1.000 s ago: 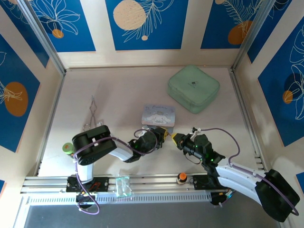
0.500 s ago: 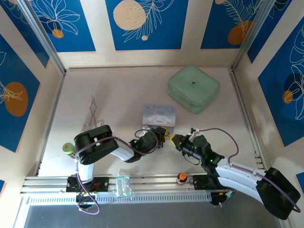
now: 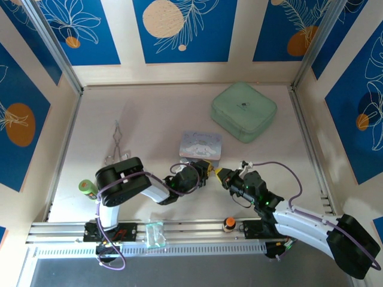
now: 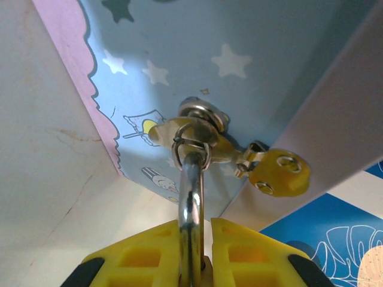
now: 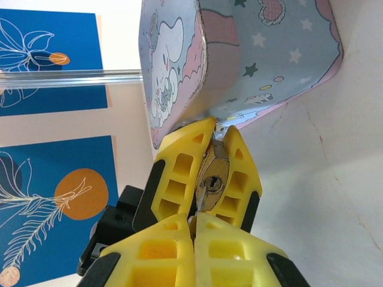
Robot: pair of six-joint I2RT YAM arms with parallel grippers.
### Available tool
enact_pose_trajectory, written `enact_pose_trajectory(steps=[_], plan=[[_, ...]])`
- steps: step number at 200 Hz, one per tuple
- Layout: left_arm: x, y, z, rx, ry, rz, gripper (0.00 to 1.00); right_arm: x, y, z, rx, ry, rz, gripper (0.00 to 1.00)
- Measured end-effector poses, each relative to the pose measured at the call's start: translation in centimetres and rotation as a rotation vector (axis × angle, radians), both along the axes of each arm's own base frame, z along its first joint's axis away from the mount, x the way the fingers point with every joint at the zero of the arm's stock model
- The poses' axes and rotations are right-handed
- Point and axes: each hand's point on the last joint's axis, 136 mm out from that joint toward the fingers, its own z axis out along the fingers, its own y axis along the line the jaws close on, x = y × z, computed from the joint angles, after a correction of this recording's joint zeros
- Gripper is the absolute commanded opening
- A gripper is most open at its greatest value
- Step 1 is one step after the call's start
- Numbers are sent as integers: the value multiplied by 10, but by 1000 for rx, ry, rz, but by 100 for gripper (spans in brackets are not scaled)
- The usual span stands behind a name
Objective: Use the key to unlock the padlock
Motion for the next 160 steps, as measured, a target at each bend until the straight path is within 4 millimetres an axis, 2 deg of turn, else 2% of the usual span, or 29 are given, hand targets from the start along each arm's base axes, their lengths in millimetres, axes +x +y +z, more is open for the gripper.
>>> enact_pose_trajectory(steps=[27,160], plan=[[0,0,0,-1,-1,1,0,1,1,-6,-12,14,-1,0],[3,0,7,-27,-21,14,0,5,1,3,11,-16,-7,0]])
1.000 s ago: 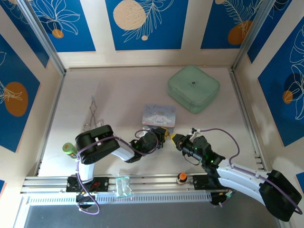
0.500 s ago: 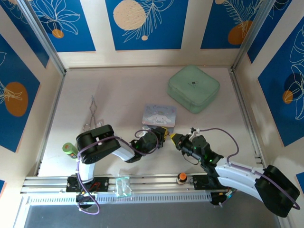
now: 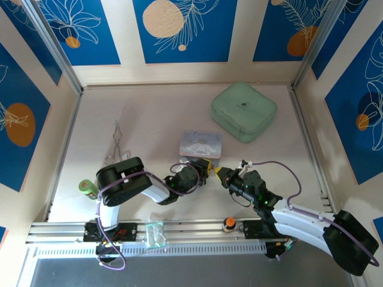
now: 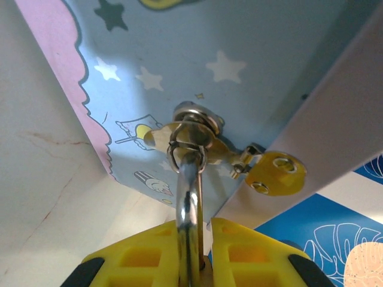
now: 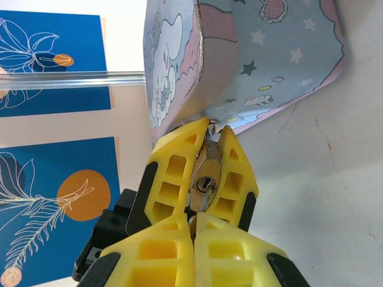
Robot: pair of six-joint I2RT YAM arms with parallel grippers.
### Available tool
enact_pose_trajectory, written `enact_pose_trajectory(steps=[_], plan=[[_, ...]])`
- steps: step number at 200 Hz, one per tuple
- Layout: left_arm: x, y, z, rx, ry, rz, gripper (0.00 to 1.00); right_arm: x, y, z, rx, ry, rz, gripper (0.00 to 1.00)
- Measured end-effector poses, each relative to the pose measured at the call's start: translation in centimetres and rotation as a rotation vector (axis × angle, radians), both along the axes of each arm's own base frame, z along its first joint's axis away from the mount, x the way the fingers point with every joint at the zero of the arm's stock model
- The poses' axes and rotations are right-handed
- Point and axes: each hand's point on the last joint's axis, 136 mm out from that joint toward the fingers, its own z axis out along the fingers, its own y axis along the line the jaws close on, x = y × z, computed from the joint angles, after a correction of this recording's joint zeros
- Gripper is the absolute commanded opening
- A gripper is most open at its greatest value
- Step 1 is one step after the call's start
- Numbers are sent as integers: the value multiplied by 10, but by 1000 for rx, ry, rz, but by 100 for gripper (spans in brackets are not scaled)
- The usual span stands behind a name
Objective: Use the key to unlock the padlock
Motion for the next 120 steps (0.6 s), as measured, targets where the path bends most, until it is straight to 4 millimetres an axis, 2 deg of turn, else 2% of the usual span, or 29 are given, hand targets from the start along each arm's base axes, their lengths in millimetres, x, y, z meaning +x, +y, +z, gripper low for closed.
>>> enact_pose_trajectory(steps=[60,120], plan=[[-1,-3,3,-20,-5,-6,0,2,-3,6,12,-14,-12,0],[1,-5,2,-29,-8,-1,0,4,-3,1,5,-5,-17,0]])
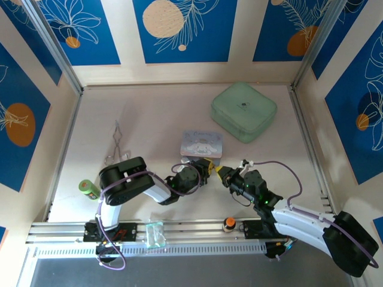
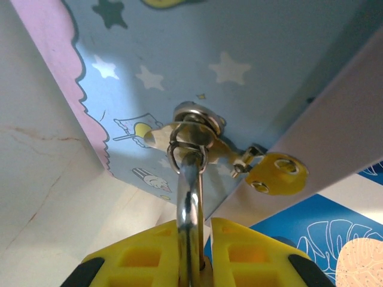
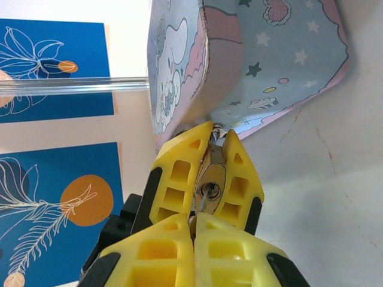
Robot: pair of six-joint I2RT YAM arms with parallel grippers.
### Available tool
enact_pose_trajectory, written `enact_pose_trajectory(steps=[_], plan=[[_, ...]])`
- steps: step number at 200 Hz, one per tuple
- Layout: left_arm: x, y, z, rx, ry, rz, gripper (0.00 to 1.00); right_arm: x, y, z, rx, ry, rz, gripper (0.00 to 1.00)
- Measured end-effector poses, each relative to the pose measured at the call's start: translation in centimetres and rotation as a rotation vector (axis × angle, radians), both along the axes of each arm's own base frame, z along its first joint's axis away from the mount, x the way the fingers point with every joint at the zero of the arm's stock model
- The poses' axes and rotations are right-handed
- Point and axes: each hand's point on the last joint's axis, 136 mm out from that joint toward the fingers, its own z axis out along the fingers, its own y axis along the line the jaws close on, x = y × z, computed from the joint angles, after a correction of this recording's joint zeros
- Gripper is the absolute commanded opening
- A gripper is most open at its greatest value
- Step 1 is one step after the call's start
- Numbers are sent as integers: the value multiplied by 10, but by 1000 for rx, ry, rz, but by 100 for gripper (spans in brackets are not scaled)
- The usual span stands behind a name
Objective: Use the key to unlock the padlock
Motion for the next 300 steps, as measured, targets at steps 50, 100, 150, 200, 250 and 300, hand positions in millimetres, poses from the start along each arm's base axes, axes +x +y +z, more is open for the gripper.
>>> enact_pose_trajectory(steps=[50,100,150,200,250,300], plan=[[3,0,-5,-3,-5,16,0,6,-2,-4,26,30,-8,0],[5,-2,4,-46,-23,19,0,4,-4,3,67,33,-25,0],[6,-11,22,-117,-40,12,0,4,-11,16,78,-8,-60,0],[9,-8,14,-95,-31,32,0,11,-11,6,52,5,-48,0],[12,-5,11,-80,-28,52,0,15,-10,5,63,5,-29,0],[11,-10,16,-96,-32,37,0,12,-13,9,61,-3,-34,0]])
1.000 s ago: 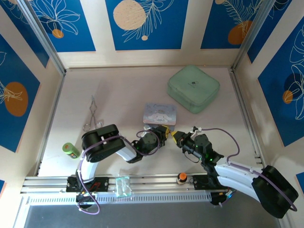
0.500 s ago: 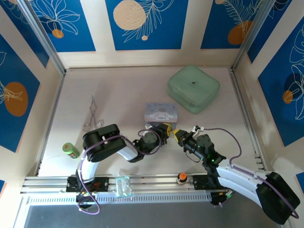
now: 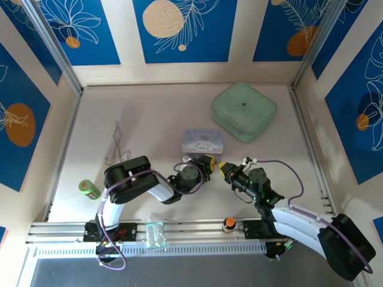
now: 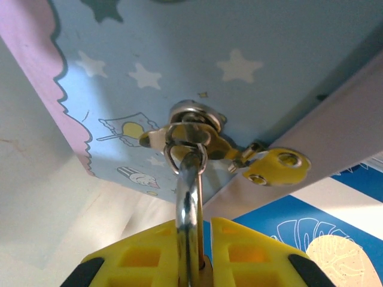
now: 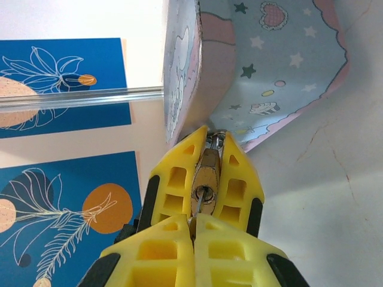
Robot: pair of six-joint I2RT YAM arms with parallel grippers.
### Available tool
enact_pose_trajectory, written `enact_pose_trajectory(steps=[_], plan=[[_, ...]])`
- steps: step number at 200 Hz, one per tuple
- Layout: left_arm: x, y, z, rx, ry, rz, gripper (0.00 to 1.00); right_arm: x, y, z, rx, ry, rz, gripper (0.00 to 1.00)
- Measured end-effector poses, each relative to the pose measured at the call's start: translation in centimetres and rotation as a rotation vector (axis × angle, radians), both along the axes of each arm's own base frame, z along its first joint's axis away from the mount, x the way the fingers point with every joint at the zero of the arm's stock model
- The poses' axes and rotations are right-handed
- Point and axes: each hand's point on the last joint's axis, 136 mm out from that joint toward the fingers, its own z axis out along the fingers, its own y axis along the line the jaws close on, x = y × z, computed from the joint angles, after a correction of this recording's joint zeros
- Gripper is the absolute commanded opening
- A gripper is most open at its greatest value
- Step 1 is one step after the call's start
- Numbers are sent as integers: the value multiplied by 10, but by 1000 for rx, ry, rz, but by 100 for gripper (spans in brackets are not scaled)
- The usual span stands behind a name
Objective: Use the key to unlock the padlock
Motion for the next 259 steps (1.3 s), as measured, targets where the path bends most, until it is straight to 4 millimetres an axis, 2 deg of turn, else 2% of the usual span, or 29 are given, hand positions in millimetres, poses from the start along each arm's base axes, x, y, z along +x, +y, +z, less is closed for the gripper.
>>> enact_pose_trajectory(steps=[106,156,187,209,259], plan=[[-2,-3,-1,9,5,-20,0,1,-7,-7,-27,22,-19,0],[-1,-5,1,4,1,-20,0,5,-8,-3,64,74,-50,0],[-6,-15,9,-20,-11,-58,0,5,-5,0,100,108,-61,0],[-6,-14,8,-4,-16,-57,0,4,-4,-4,116,140,-79,0],[0,-9,6,9,-18,-30,0,12,2,-1,31,143,-76,0]])
